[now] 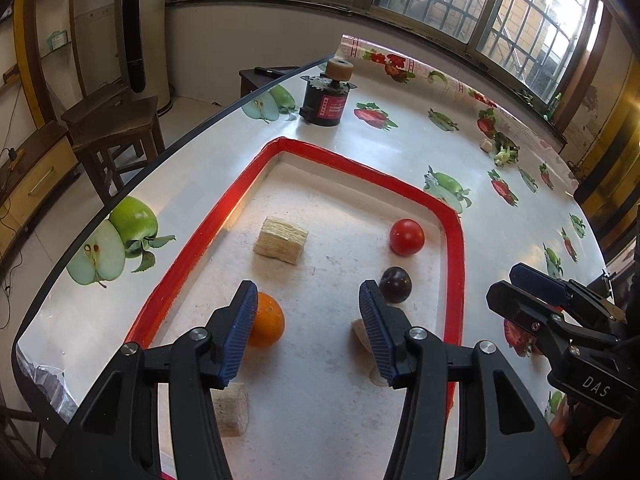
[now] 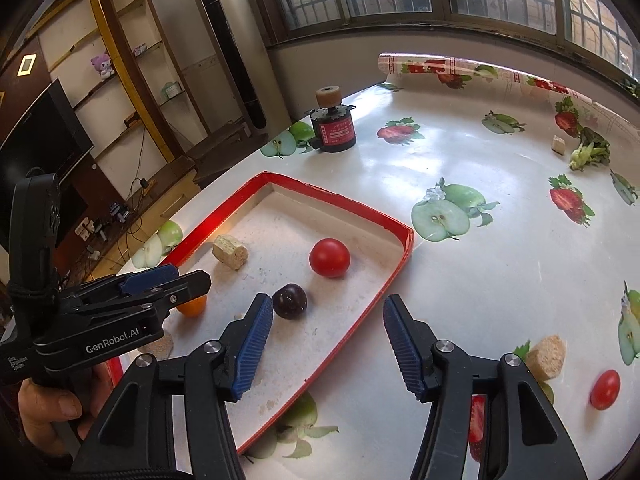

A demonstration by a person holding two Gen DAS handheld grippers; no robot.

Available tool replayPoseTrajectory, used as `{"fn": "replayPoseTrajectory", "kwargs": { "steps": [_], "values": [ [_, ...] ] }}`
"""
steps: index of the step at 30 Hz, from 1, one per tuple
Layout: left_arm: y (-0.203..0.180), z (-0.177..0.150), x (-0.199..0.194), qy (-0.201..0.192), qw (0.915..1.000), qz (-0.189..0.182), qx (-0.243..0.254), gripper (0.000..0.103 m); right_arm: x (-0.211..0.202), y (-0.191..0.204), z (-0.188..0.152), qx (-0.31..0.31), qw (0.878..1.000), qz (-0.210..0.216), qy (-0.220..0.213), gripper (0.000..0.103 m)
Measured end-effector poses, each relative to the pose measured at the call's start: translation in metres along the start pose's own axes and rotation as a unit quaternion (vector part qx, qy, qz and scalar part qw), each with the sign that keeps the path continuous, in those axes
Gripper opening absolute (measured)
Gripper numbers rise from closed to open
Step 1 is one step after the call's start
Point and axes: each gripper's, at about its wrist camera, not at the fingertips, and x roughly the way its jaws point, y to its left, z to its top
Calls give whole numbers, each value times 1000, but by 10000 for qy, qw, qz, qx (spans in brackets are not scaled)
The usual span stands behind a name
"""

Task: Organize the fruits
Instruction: 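Open both grippers to drop the log piece and tomato into the tray, then move both grippers back toward the oranges beside the fruit pile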

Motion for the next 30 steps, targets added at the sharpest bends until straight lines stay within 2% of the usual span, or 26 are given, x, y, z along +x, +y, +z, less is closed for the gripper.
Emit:
{"fn": "replayPoseTrajectory", "kwargs": {
  "steps": [6, 30],
  "values": [
    [-14, -9, -15, -91, 9998, -151, 111, 51, -29, -16, -19, 171, 9997, -145, -121, 60],
    [-88, -43, -33, 28, 9954, -707, 652, 51, -119, -106, -99, 1067, 9890, -944, -401, 63]
  ]
}}
